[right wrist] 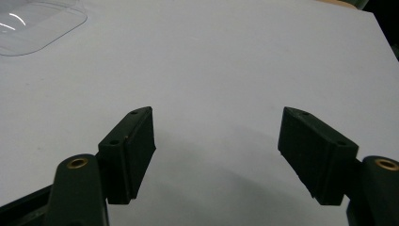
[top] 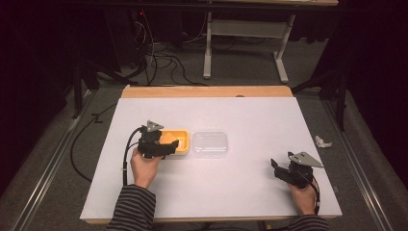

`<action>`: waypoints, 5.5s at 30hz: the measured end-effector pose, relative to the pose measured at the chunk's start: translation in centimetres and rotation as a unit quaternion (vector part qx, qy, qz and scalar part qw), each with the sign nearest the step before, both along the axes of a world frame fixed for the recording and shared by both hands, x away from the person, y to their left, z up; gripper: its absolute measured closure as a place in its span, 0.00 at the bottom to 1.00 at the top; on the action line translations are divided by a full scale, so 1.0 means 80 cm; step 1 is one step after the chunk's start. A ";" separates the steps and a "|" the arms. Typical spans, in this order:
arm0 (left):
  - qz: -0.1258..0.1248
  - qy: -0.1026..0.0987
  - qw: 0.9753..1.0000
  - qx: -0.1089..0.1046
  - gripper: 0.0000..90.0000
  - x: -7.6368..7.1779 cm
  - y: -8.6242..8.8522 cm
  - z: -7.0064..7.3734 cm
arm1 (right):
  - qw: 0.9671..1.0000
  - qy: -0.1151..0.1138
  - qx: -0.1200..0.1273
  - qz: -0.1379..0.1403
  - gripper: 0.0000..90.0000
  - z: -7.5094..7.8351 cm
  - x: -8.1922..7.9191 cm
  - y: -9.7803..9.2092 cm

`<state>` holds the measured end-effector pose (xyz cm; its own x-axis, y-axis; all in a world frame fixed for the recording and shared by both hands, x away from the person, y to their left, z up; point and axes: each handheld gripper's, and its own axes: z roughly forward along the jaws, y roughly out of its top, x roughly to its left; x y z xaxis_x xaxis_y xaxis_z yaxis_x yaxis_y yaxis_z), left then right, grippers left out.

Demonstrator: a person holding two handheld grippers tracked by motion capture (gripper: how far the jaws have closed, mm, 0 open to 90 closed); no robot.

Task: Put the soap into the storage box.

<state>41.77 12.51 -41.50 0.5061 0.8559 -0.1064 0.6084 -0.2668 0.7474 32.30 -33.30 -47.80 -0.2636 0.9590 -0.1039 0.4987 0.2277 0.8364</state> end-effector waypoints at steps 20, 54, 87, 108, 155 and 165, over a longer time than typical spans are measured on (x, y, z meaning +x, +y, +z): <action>0.015 0.012 1.000 0.011 0.30 0.028 -0.006 -0.005 | 1.000 0.000 0.003 -0.001 0.31 0.000 0.000 0.000; 0.037 0.044 0.998 0.036 0.30 0.054 -0.010 -0.039 | 1.000 0.001 0.003 0.000 0.31 0.000 0.000 -0.001; 0.037 0.029 0.998 0.031 0.29 0.044 0.002 -0.029 | 1.000 0.003 0.003 -0.002 0.31 0.000 0.000 0.000; 0.013 -0.008 1.000 0.025 0.29 0.017 0.000 -0.007 | 1.000 0.003 0.002 0.000 0.31 0.000 0.000 0.000; -0.001 -0.053 0.998 -0.034 0.28 -0.049 0.027 0.014 | 1.000 0.006 0.001 -0.001 0.31 0.000 0.001 0.001; 0.002 -0.060 0.997 -0.054 0.28 -0.069 0.035 0.013 | 1.000 0.002 -0.001 -0.003 0.32 0.000 0.000 0.001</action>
<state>36.27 15.31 -40.48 0.5168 0.8452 -0.1361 0.5135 -0.1789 0.8392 32.33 -33.23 -47.82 -0.2578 0.9605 -0.1045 0.5032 0.2258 0.8341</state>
